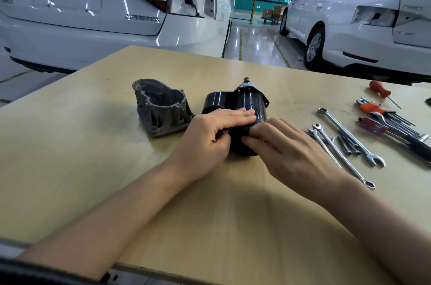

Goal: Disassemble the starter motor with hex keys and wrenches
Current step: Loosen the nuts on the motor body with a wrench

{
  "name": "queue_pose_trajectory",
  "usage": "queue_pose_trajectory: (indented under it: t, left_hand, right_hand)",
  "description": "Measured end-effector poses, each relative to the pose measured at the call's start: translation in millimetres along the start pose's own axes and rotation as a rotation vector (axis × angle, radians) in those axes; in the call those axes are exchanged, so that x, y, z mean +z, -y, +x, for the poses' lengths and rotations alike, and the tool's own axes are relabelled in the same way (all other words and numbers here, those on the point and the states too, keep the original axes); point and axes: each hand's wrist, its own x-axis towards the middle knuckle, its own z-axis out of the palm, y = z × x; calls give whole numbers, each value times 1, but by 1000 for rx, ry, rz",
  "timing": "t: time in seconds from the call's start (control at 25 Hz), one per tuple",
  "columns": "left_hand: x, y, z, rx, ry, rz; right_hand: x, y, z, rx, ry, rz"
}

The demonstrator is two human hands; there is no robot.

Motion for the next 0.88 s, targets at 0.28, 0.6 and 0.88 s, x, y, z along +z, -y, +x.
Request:
queue_pose_trajectory:
  t: [0.28,0.6,0.88]
  left_hand:
    - [-1,0,-1,-25,-6,-22]
    - [1,1,-1,-45,-11,-42]
    - [-1,-4,-1,-85,-81,-157]
  right_hand:
    - [-13,0,-10,294,-115,167]
    - [-33,-45,-35,1342,281,495]
    - [-43,-44,-30,1382,385,416]
